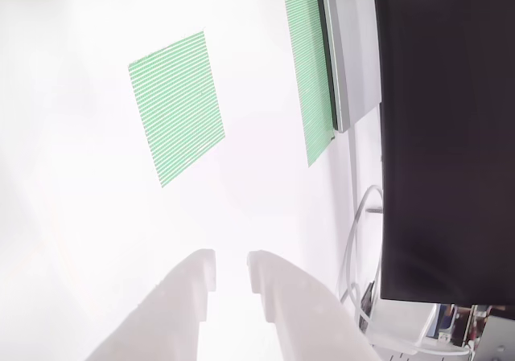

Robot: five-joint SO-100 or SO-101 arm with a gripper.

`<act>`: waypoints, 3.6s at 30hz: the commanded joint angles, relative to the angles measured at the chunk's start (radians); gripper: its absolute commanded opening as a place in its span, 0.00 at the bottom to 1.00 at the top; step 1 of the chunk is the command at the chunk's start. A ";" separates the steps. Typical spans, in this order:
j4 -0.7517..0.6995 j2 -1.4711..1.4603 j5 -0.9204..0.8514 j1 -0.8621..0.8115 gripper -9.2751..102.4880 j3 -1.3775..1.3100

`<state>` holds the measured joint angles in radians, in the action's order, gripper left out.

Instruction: Stack 3 Blocks on the chosen place.

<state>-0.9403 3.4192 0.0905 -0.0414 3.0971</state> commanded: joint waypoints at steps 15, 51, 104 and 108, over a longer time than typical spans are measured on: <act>0.021 0.012 -0.008 0.023 0.08 0.018; -0.311 -1.170 -0.762 0.299 0.09 -1.002; -0.377 -1.890 -0.999 0.565 0.28 -1.356; -0.388 -1.878 -0.969 0.569 0.21 -1.353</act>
<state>-1.3284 1.5324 -0.8974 0.5185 1.7380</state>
